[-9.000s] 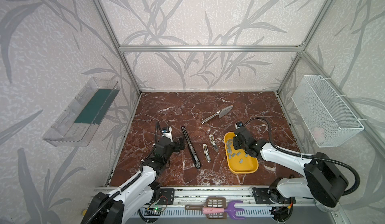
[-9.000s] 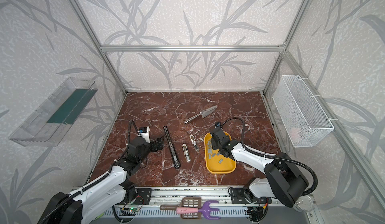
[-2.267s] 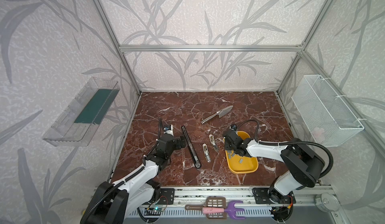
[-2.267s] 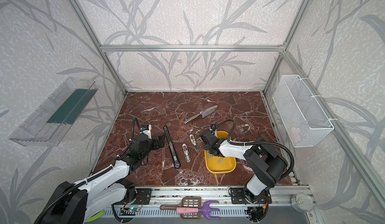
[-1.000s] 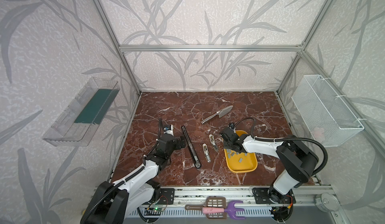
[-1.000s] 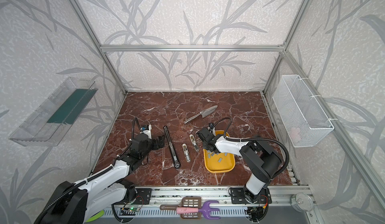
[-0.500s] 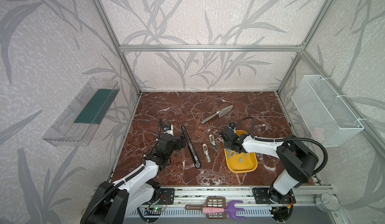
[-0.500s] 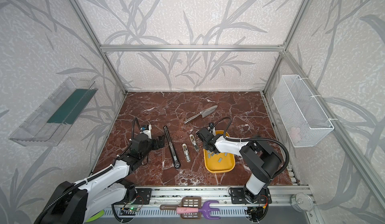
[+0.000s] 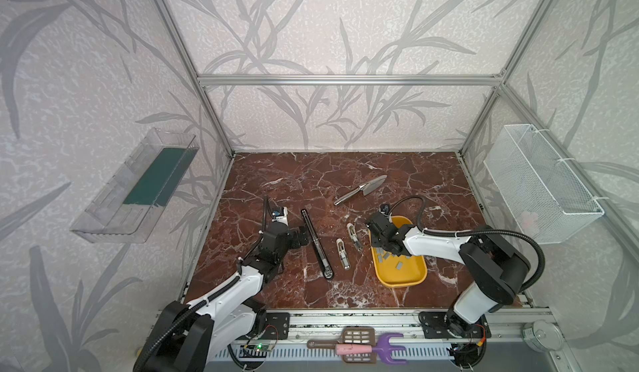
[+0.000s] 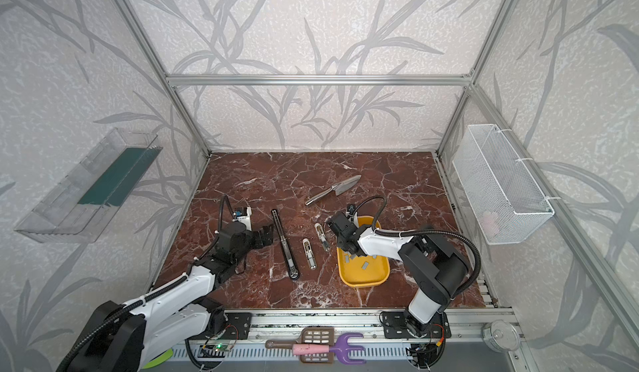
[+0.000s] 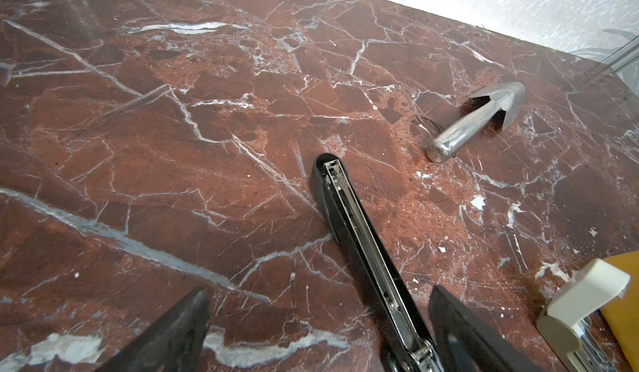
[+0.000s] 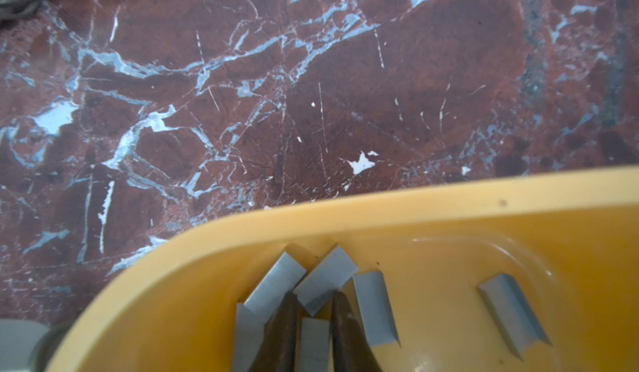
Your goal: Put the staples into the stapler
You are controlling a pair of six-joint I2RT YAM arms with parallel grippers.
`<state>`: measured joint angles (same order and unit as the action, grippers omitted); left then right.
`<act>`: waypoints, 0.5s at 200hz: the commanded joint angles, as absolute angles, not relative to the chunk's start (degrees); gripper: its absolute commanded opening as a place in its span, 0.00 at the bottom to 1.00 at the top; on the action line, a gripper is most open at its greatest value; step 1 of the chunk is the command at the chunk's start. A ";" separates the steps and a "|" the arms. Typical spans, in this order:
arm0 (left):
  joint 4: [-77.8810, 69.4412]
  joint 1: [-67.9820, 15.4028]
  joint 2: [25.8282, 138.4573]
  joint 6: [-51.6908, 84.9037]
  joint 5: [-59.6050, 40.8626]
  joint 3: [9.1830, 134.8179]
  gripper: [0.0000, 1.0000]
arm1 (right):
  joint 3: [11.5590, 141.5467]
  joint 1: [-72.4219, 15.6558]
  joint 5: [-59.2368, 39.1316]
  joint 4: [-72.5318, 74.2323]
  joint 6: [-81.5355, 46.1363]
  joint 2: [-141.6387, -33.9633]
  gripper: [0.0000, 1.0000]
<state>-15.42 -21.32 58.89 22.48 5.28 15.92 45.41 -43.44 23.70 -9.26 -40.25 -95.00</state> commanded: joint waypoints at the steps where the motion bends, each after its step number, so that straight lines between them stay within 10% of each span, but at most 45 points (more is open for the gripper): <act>1: -15.53 -21.36 58.54 21.94 5.28 17.41 0.99 | 43.30 -42.80 24.51 -13.91 -39.07 -97.42 0.19; 100: -15.55 -21.36 59.15 21.93 5.40 17.72 0.99 | 41.17 -42.28 24.70 -13.72 -37.37 -87.92 0.15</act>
<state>-15.42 -21.32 58.92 22.48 5.28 15.94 42.44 -42.68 23.62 -10.24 -38.94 -91.64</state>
